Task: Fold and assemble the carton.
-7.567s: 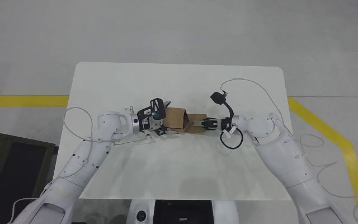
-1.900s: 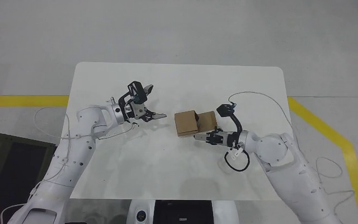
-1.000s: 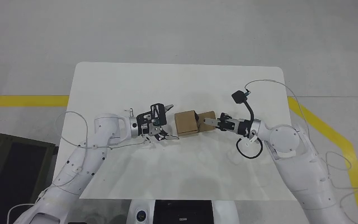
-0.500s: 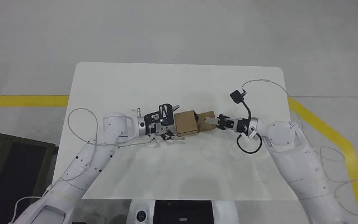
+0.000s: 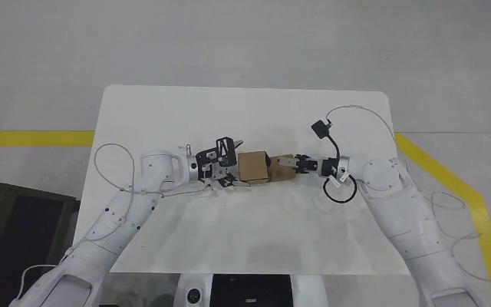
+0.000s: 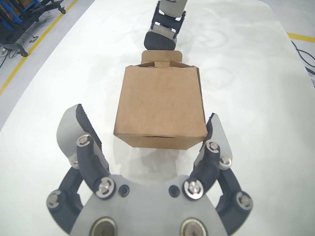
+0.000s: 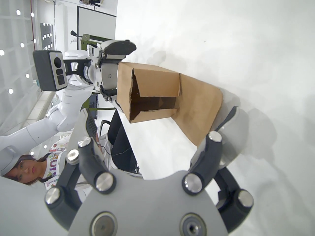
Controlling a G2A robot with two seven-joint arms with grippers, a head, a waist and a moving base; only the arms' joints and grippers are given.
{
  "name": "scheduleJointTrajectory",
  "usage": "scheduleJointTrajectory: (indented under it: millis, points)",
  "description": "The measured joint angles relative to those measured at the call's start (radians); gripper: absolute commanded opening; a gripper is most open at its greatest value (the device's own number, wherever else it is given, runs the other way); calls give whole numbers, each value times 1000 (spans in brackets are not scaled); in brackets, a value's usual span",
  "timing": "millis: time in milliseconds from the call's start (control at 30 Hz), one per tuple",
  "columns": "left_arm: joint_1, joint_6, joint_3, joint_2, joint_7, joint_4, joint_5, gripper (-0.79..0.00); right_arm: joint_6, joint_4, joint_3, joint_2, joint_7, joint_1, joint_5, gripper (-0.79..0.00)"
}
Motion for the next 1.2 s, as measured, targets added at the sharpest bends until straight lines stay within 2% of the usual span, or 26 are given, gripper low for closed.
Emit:
scheduleJointTrajectory:
  millis: [533, 1200]
  points:
    - [1, -63, -22, 13, 18, -4, 40, 0, -21, 25, -66, -20, -2, 23, 64, 0]
    - [2, -65, -28, 16, 20, 3, 41, 0, -63, 40, -141, -54, 7, 47, 210, 0]
